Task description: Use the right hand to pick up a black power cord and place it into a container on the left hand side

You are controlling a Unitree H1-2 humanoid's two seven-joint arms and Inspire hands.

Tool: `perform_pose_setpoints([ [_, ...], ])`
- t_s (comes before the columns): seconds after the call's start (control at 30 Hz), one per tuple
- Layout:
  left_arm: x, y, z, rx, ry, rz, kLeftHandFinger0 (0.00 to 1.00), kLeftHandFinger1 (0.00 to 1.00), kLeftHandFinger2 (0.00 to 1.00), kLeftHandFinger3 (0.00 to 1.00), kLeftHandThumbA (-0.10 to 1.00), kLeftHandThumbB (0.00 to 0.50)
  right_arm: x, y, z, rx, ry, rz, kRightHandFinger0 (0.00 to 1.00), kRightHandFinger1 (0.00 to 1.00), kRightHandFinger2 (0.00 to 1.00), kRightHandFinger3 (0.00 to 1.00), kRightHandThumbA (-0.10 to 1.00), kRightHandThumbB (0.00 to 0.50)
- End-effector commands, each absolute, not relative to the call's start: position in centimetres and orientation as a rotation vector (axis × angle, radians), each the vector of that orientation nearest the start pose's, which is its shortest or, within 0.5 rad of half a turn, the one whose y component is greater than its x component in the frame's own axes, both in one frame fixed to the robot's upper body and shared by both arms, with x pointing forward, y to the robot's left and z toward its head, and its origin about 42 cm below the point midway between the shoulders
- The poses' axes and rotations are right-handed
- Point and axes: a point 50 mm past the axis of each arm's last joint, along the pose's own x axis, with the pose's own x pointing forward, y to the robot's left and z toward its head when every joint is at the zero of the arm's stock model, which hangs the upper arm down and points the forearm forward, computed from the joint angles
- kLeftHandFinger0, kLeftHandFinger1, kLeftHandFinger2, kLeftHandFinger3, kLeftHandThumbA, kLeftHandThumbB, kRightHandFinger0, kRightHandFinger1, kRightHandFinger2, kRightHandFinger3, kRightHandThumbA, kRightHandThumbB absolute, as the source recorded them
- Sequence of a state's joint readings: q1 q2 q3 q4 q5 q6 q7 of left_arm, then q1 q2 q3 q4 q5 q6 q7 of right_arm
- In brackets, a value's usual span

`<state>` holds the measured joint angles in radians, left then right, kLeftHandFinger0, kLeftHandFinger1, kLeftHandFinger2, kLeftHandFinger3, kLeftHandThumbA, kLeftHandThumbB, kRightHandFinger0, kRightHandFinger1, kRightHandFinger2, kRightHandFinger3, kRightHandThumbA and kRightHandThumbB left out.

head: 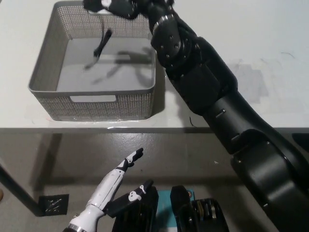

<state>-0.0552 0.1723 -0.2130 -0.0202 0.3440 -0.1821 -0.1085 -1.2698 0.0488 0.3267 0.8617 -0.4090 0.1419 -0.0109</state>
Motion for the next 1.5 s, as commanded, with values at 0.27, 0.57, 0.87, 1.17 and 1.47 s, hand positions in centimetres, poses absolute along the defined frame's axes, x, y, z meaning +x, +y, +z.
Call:
perform_pose_setpoints([
  [0.27, 30.3, 18.8, 13.6, 0.552, -0.313, -0.390, 1.00, 1.00, 1.00, 1.00, 0.78, 0.129, 54.2, -3.1, 42.2, -0.928, -0.307, 0.386, 1.00, 1.00, 1.00, 1.00, 1.00, 0.500],
  [0.57, 30.4, 18.5, 13.9, 0.572, -0.320, -0.405, 0.98, 1.00, 1.00, 1.00, 0.77, 0.136, 54.5, -5.3, 41.8, -0.928, -0.279, 0.367, 1.00, 1.00, 1.00, 1.00, 1.00, 0.500],
  [0.87, 30.4, 18.2, 13.8, 0.586, -0.323, -0.430, 0.97, 1.00, 1.00, 1.00, 0.76, 0.119, 54.1, -6.3, 41.8, -0.958, -0.315, 0.360, 1.00, 1.00, 1.00, 1.00, 1.00, 0.500],
  [1.17, 29.9, 17.5, 13.3, 0.600, -0.328, -0.470, 0.98, 1.00, 1.00, 1.00, 0.78, 0.129, 52.3, -2.1, 48.4, -1.200, -0.492, 0.403, 1.00, 1.00, 1.00, 1.00, 0.91, 0.500],
  [1.47, 29.6, 15.9, 12.8, 0.614, -0.329, -0.523, 0.97, 1.00, 1.00, 1.00, 0.80, 0.129, 47.0, 5.4, 55.8, -1.429, -0.730, 0.437, 1.00, 1.00, 1.00, 1.00, 0.88, 0.500],
])
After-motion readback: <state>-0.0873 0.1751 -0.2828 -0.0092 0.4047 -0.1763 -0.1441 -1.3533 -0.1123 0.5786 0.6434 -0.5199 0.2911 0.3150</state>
